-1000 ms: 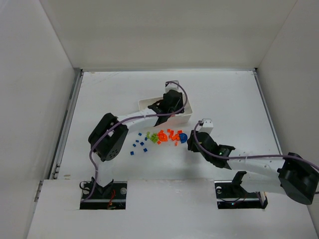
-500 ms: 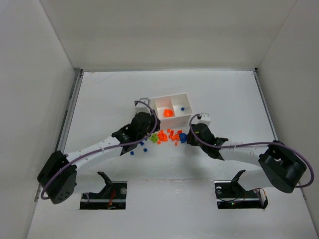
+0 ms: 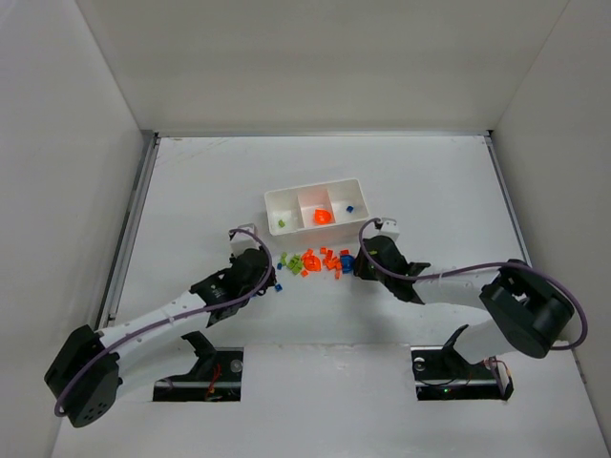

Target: Sort the legos into containers by color

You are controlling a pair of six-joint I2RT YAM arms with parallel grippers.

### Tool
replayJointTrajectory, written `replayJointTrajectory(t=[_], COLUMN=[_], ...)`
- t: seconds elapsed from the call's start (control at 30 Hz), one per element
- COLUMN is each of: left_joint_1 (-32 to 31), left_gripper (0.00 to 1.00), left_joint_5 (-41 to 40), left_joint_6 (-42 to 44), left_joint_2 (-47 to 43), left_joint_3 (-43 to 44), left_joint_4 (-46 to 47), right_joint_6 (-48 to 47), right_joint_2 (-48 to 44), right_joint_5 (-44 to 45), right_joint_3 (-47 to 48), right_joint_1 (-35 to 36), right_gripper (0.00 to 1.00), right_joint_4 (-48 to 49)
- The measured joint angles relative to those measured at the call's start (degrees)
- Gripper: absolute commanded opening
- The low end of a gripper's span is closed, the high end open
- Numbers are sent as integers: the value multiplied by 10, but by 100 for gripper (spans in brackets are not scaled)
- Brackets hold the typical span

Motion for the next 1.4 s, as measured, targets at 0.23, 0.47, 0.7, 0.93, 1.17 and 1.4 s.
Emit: replayJointTrajectory(t=[0.23, 0.47, 0.7, 0.93, 1.17, 1.4], left_joint_1=[-12, -51, -77, -91, -98, -105], left_gripper=[34, 37, 41, 41, 41, 41], left_joint_5=[-14, -12, -16, -19, -26, -47], left_joint_6=[-18, -38, -45, -45, -44, -42], left_joint_2=[-36, -29, 37, 82, 97, 123], left_joint_3=[-13, -13, -13, -12, -9, 0], left_joint_4=[-47, -57, -53, -40, -25, -8], right_joint_6=[6, 17, 26, 21, -12, -62], right_joint_2=[-4, 12, -24, -160, -208, -127], right_joint_5=[9, -1, -7, 3, 10, 11], right_joint_3=[0, 1, -5, -8, 37, 141], right_joint_1=[0, -1, -4, -5, -16, -83], right_gripper=[30, 9, 4, 4, 5, 5], right_joint_4=[0, 15, 8, -35, -84, -70])
